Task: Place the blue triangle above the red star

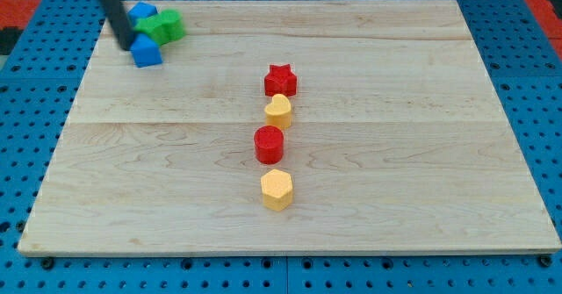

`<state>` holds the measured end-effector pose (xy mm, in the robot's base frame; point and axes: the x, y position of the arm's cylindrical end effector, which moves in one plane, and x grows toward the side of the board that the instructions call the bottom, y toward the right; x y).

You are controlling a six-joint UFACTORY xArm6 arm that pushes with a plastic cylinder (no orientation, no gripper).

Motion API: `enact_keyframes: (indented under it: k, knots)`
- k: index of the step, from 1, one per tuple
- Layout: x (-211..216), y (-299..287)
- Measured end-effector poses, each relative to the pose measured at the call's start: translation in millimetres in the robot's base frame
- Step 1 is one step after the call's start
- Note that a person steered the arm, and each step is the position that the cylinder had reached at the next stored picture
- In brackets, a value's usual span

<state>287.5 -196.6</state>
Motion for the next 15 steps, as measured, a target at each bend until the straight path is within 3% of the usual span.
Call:
enact_keyframes:
  k: [1,2,3,5,7,8,9,10,11,13,15]
  knots:
    - [6,97]
    - [0,14]
    - [-33,-17]
    - [-34,-17]
    - [15,-68]
    - [29,0]
    - [42,26]
    - [54,-29]
    - [73,18]
    - [64,101]
    - [22,90]
